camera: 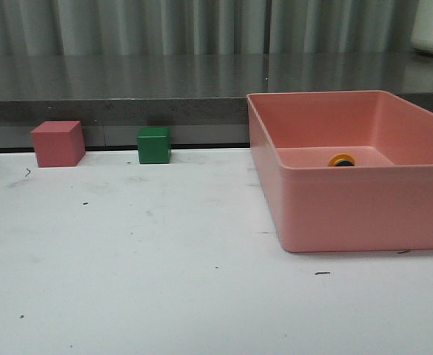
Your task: Place and stand button with both arms
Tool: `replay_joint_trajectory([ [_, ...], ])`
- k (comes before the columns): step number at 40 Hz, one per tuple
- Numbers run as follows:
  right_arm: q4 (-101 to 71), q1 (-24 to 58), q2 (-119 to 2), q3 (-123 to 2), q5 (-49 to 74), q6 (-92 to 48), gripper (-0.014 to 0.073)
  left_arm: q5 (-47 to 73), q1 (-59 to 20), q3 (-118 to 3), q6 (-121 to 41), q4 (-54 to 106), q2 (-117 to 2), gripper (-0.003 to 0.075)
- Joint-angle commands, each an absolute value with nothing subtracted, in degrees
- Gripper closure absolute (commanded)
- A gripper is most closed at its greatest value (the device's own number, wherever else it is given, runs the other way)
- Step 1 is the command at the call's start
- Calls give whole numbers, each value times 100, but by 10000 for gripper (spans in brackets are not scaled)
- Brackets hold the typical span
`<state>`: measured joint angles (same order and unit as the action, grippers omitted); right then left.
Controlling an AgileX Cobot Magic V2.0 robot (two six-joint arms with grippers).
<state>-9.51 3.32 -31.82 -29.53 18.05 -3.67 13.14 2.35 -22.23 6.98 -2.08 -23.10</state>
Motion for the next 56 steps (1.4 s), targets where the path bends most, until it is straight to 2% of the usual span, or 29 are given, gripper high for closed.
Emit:
replay_joint_trajectory([
  [1, -988, 286, -3758, -3443, 1246, -400, -51, 752, 246, -2432, 696, -213, -2384, 55],
  [9, -1003, 408, -5420, -4584, 1396, -400, -51, 752, 246, -2432, 696, -213, -2384, 97],
  [18, -1178, 1074, -7277, -5946, 2126, -400, -51, 752, 246, -2432, 696, -213, -2384, 139],
  [30, -1422, 1042, -9273, -7401, 3169, -184, -48, 752, 246, -2432, 696, -213, -2384, 157],
  [40, -361, 925, -10405, -8249, 3538, 1069, -8, 763, 246, -2432, 696, -213, -2384, 157],
  [56, -276, 925, -11683, -9346, 4387, 1124, -7, 763, 246, -2432, 696, -213, -2384, 157],
])
